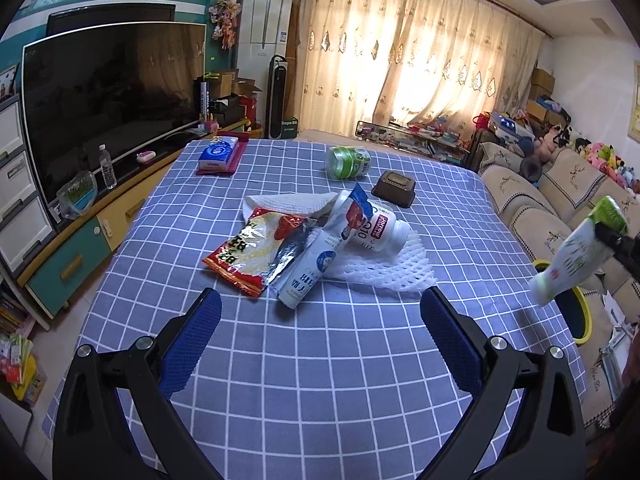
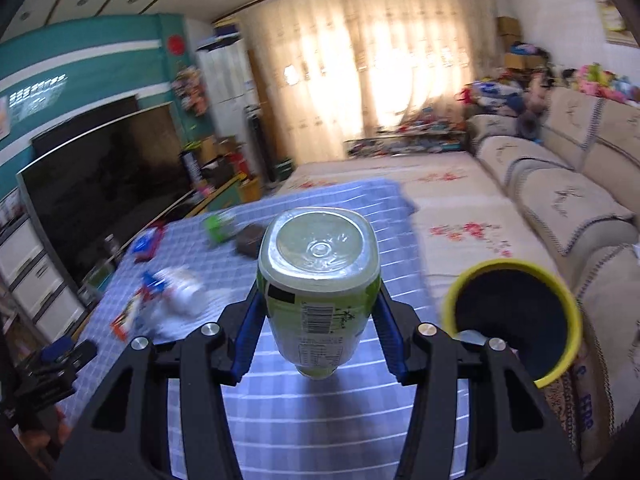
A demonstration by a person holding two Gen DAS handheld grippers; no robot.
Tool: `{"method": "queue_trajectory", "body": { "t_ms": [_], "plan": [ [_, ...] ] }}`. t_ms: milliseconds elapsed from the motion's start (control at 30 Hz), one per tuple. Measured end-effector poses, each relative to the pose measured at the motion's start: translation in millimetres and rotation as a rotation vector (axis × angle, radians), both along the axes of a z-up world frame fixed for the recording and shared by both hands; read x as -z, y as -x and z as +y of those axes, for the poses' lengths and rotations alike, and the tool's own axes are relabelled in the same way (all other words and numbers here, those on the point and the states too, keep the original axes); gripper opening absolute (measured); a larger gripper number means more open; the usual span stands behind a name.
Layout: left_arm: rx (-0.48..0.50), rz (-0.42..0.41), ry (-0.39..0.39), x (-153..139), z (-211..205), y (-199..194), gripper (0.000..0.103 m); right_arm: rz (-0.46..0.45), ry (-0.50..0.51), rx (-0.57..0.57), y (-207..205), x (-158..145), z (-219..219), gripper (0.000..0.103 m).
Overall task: Collect trash
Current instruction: 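Carry the milk bottle over the yellow bin and open the right tool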
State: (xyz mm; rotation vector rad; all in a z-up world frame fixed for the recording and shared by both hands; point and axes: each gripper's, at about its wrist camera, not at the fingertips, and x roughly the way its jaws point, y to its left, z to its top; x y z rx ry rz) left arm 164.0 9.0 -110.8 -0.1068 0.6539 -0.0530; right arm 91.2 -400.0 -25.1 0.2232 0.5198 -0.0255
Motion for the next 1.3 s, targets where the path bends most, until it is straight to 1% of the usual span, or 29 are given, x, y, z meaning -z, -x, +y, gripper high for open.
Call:
{"method": "queue_trajectory", "body": {
  "t_ms": [133,200,300,367,433,567,767,800,867,967,1100,1200,1300],
  "plan": [
    [0.013,0.004,-0.01,3.9,-10.9,-11.1,0.098,0.004,0.008,0.137,-2.1,7.5,-46.5,0.049],
    [0.017,0.004,-0.017,5.5,-15.4,-14.3,0.098,0.02,0.013,0.204,-5.6,15.5,-70.4,0.049],
    [0.02,0.001,-0.038,8.1,-23.8,-20.7,0.098,0.052,0.017,0.283,-15.3,31.2,-101.6,0.049],
    [0.022,0.003,-0.045,10.3,-26.2,-24.2,0.098,0.092,0.017,0.325,-24.2,47.3,-120.6,0.049],
    [0.026,0.012,-0.051,12.6,-29.6,-27.5,0.098,0.157,0.016,0.344,-36.0,66.1,-134.6,0.049],
    [0.039,0.024,-0.073,16.4,-37.0,-33.4,0.098,0.251,0.015,0.365,-52.7,102.9,-148.8,0.049],
    [0.054,0.048,-0.07,22.0,-43.5,-43.8,0.098,0.331,-0.003,0.37,-65.0,138.9,-159.5,0.05],
    [0.056,0.051,-0.071,22.8,-44.1,-45.2,0.098,0.335,-0.008,0.372,-65.1,140.7,-162.2,0.05],
    [0.057,0.056,-0.079,25.0,-44.9,-47.5,0.098,0.324,-0.007,0.378,-65.0,141.7,-164.3,0.059],
    [0.055,0.061,-0.077,26.1,-43.6,-49.9,0.098,0.304,0.002,0.385,-60.9,136.3,-165.6,0.06],
    [0.047,0.065,-0.067,28.2,-36.9,-54.6,0.098,0.275,0.006,0.389,-55.8,121.3,-160.6,0.061],
    [0.035,0.063,-0.07,28.1,-30.2,-57.9,0.098,0.256,0.004,0.392,-52.3,113.6,-159.0,0.063],
    [0.025,0.051,-0.092,25.8,-24.0,-61.6,0.098,0.246,0.003,0.391,-50.3,109.2,-156.3,0.063]
  ]
}}
